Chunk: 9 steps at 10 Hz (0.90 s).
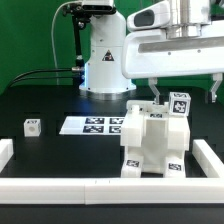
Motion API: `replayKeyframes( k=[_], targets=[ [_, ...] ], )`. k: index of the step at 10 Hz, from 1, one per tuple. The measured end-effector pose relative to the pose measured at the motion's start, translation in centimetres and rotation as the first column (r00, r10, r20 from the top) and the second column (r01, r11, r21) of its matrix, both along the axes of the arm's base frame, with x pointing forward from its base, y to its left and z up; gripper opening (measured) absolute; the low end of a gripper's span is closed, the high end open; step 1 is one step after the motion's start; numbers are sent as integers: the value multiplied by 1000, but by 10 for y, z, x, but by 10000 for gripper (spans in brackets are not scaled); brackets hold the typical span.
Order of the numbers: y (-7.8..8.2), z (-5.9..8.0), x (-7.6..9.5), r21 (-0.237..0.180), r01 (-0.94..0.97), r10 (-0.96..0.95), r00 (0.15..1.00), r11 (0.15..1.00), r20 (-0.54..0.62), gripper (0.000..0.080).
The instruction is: Assemble chair
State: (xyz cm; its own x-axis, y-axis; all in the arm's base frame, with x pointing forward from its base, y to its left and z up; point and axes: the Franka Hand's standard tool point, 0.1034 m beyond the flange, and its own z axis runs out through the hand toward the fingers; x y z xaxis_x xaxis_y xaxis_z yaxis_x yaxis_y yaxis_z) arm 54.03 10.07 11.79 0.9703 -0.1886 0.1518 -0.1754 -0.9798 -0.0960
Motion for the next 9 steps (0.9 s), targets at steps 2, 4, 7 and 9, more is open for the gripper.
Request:
replayKeyframes(
  k=[2, 4, 7, 9],
  targets=[
    [-6, -1, -2, 14, 7, -5, 987, 1000, -162, 649],
    [-11, -5, 3, -13, 0, -2, 981, 1000, -194, 649],
    [-12, -5, 3, -14, 68, -70, 978, 998, -199, 369],
    [-12, -5, 3, -19, 206, -206, 957, 978, -206, 263]
  ],
)
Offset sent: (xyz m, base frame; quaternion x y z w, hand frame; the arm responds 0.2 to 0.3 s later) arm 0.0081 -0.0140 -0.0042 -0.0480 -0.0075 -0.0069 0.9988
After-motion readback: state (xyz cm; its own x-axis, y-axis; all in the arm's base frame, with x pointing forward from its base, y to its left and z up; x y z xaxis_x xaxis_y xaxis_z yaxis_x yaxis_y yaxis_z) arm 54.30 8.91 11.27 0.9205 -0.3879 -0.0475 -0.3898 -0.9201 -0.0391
